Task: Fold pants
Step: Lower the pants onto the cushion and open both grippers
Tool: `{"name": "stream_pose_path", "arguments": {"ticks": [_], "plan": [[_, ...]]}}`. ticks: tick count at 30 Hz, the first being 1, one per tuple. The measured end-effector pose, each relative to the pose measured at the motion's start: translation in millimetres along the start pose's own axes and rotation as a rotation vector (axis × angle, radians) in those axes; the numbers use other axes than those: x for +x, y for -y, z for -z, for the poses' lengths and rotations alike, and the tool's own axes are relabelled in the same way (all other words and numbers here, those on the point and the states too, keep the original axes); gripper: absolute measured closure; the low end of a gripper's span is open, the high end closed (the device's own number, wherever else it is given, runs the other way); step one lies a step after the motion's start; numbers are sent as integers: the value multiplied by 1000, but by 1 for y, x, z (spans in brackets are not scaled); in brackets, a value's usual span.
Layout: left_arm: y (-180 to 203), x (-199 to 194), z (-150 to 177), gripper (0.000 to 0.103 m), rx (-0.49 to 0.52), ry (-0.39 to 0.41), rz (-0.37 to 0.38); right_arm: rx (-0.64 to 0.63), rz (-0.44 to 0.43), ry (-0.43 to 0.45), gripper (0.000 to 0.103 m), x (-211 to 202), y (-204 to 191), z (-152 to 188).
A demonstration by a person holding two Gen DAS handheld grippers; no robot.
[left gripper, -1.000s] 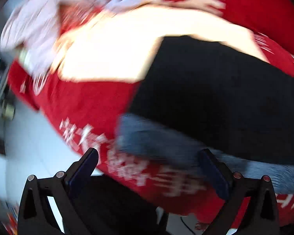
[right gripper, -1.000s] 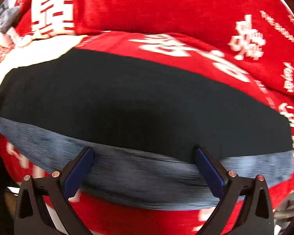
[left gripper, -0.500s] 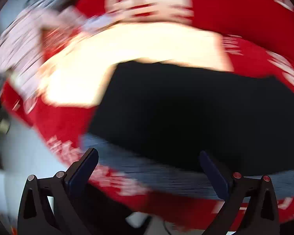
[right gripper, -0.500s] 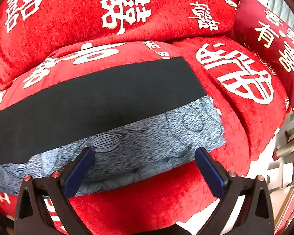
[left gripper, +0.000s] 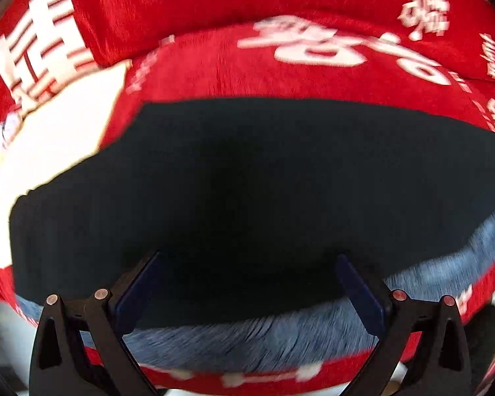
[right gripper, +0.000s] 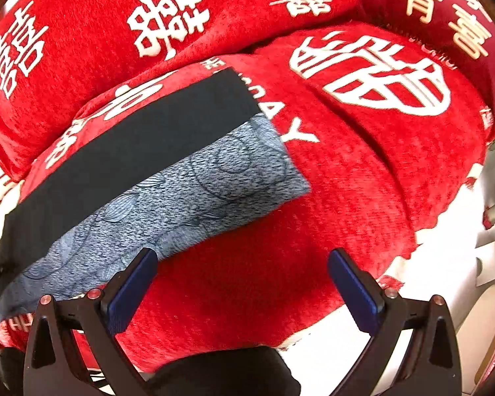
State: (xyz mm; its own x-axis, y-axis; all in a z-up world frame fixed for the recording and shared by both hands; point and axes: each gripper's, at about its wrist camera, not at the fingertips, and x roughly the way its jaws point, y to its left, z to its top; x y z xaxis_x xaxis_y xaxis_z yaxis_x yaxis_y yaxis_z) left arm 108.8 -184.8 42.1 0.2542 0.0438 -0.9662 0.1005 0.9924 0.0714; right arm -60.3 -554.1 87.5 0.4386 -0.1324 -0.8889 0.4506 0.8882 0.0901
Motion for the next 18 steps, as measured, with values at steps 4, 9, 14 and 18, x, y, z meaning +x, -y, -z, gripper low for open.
{"name": "stream_pose_path", "arguments": {"ticks": [4, 9, 14, 18], "plan": [[22, 0, -29, 0, -40, 29, -8, -52, -17, 122, 0, -16, -13, -24], [51, 6, -38, 0, -30, 8, -41, -110, -118, 142, 0, 16, -61, -99], [41, 7, -34, 0, -60, 6, -6, -145, -75, -30, 1, 95, -81, -140], [41, 9, -40, 0, -46, 0, -18, -216, -40, 14, 0, 76, -82, -133]]}}
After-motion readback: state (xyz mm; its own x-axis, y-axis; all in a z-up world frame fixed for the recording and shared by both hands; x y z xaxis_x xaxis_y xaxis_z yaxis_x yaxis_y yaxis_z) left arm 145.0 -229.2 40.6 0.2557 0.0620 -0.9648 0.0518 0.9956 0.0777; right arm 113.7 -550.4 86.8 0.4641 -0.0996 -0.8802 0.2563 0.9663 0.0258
